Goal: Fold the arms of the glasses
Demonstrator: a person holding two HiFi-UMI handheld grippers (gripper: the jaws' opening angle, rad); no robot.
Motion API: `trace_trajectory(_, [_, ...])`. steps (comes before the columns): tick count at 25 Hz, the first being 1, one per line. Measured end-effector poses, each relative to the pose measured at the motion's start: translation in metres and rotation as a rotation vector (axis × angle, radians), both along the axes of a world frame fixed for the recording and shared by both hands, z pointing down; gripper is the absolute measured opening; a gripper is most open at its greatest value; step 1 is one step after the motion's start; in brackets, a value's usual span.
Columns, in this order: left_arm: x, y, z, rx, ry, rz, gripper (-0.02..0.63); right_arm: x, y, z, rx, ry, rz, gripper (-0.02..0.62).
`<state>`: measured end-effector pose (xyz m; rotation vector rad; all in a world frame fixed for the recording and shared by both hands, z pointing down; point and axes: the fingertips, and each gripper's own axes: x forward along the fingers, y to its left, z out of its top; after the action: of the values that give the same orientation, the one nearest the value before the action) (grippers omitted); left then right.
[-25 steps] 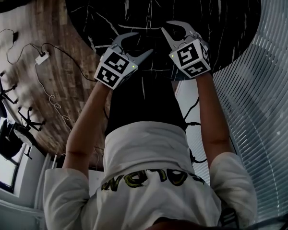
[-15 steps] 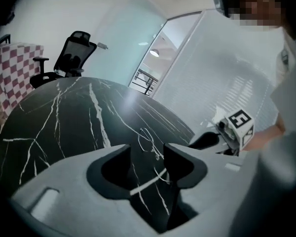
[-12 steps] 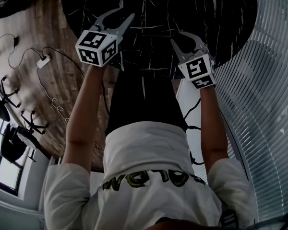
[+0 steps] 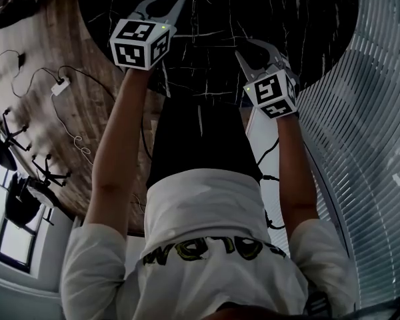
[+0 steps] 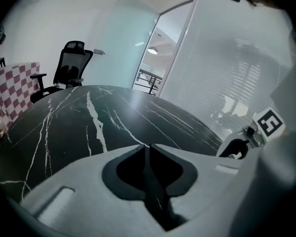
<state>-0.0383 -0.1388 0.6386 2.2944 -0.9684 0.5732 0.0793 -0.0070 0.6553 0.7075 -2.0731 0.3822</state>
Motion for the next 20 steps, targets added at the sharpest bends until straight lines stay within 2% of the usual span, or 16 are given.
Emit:
trace_trajectory(9, [0.021,0.005,0.003,-0.014,0.007,0.056,0.034,0.001,-0.006,0.005,0.0,0.005,0.007,0.104])
trace_trajectory(20, [0.031,0.013,0.005,-0.032,0.023,0.072,0.034,-0.003,-0.021,0.007,0.014,0.006,0.014,0.104])
